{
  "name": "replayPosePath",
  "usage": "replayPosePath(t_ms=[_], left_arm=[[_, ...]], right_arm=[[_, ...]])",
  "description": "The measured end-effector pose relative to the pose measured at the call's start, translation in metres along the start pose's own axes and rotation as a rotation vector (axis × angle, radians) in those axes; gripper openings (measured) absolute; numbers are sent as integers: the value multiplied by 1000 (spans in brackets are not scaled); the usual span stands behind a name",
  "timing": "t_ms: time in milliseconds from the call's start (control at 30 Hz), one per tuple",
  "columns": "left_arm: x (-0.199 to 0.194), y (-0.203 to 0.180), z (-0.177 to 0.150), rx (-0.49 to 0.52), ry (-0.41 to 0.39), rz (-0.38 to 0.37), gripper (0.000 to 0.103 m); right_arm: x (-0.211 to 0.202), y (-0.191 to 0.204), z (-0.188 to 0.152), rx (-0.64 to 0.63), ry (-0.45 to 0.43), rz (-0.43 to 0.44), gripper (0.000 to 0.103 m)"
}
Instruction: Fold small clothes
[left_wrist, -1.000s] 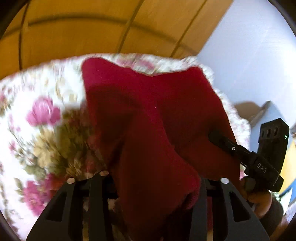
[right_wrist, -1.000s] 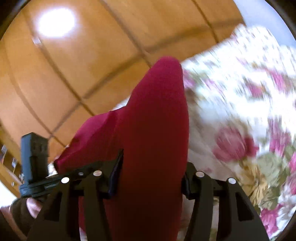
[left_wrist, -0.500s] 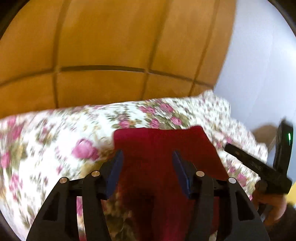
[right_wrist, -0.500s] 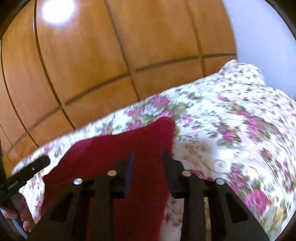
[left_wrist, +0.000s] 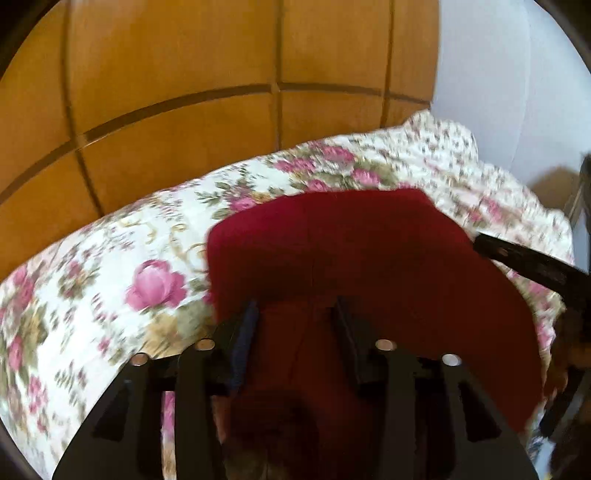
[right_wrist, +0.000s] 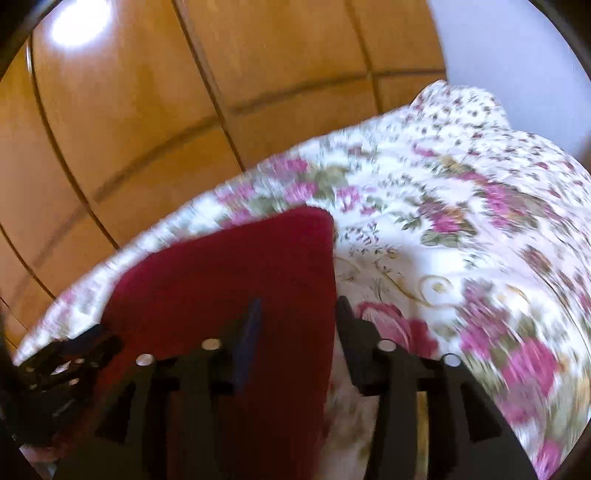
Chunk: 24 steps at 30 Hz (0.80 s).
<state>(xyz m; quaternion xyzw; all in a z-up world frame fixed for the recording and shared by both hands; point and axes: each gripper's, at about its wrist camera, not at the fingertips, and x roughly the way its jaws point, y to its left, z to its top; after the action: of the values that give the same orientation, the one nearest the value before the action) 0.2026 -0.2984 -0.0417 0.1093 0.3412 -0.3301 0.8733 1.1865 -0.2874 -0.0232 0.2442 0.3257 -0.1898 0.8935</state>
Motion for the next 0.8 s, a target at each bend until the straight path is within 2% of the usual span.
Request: replayPosePath(t_ms=[33,67,167,233,300,333,367,433,533,667,800], left_arm=[[-11,1,-4,-33,-18,-14,77],[-18,2,-8,-49,-31,-27,77],[-17,-2,-28,-20,17,-9,77],[-20,2,-39,-61,38,-18,77],[-33,7,-44,-119,56,-50,77],[-40,8,-46,-129,64,-58,78],[-46,7,-49,-132,72,-65,80],[-63,4,-56,-126,83,-69,95],[-93,-5,-71,-98,38,-75,99],[-129,-21,-92,-44,-27,-54,99],[-148,-21,-100,-68,-23,-58,99]], right_arm=[[-17,4,-10,-7,-16,-10,42],[-27,9,-16,-14,-14,-24,42],[-39,16,-47,-1,13,-58,45],[-40,18,-61,33,39,-36,45],[-53,19,-66,71,51,-25,54],[-62,21,-68,80,42,-21,66],[-78,26,-71,80,22,-18,72],[-97,35,-77,70,2,-26,78],[-122,54,-88,25,4,-62,93],[-148,73,-103,-29,-13,-108,101],[-164,84,-117,-45,-23,-147,101]])
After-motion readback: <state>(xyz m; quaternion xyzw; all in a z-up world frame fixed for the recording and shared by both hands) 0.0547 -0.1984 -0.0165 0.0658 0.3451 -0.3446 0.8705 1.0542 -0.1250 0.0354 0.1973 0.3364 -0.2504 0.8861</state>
